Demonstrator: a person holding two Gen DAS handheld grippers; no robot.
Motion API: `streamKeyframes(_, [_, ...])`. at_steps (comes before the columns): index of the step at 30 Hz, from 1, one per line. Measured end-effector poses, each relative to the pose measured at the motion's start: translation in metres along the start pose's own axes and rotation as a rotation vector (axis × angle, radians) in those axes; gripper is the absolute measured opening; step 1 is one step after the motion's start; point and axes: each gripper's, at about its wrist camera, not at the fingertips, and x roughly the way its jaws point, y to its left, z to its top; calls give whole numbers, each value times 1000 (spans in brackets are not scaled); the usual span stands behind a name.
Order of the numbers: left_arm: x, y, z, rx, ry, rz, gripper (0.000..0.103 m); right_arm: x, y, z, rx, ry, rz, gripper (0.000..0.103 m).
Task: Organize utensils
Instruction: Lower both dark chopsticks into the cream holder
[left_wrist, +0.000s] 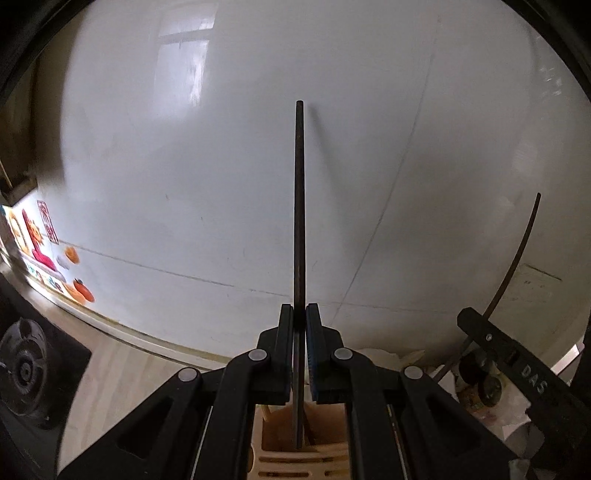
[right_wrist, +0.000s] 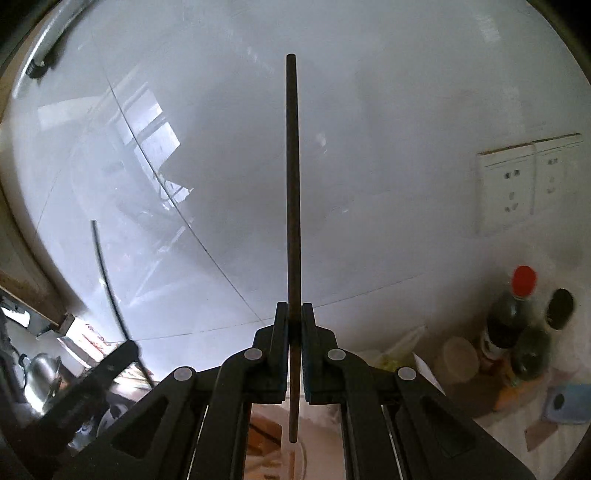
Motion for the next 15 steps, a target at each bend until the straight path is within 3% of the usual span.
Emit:
streamKeyframes(6, [17, 6, -12, 2, 20, -8, 4, 22, 8, -17, -49, 57, 43, 6])
streamKeyframes(15, [4, 1, -25, 69, 58, 2, 5, 22, 24, -35, -163, 118, 101, 6])
